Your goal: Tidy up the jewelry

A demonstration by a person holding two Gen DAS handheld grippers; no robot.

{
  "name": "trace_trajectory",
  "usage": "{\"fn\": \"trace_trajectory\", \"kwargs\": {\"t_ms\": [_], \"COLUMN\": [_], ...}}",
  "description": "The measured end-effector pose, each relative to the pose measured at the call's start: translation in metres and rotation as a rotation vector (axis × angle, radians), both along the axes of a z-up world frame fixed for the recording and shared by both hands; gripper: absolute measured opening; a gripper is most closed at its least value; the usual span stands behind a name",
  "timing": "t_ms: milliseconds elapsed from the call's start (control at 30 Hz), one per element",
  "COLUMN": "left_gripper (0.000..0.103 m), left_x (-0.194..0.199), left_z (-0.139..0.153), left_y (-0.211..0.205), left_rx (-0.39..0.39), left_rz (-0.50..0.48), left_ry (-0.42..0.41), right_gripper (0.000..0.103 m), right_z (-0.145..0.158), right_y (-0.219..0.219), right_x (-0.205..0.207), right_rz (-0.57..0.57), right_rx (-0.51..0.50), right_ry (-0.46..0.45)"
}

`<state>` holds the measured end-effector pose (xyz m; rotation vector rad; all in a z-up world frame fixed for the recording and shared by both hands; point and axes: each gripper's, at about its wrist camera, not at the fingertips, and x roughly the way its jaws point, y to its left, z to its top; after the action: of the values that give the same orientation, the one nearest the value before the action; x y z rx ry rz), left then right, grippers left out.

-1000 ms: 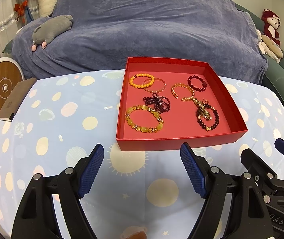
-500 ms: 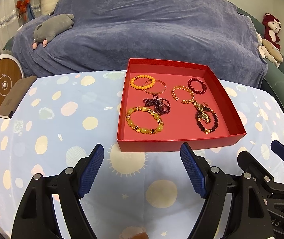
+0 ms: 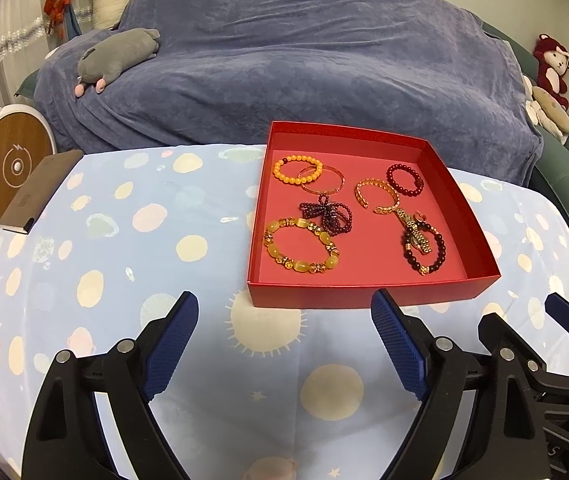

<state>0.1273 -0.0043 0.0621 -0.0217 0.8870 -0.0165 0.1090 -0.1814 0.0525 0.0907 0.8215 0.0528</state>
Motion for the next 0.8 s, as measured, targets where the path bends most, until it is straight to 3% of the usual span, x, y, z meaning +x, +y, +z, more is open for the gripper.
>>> {"fn": "trace_trajectory", "kwargs": {"t_ms": [800], "left_gripper": [0.088], "left_x": [0.0027], "left_z": [-0.0049], "left_y": [-0.0011], "left_rx": [0.004], "left_rz": [-0.016], "left_ry": [0.027], "right_gripper": [0.096], "right_z": [-0.0033], "right_y": [-0.0038], "right_x": [-0.0004], "right_rz": [-0.017], "right_rx": [0.002], "right_ry": [0.020]}}
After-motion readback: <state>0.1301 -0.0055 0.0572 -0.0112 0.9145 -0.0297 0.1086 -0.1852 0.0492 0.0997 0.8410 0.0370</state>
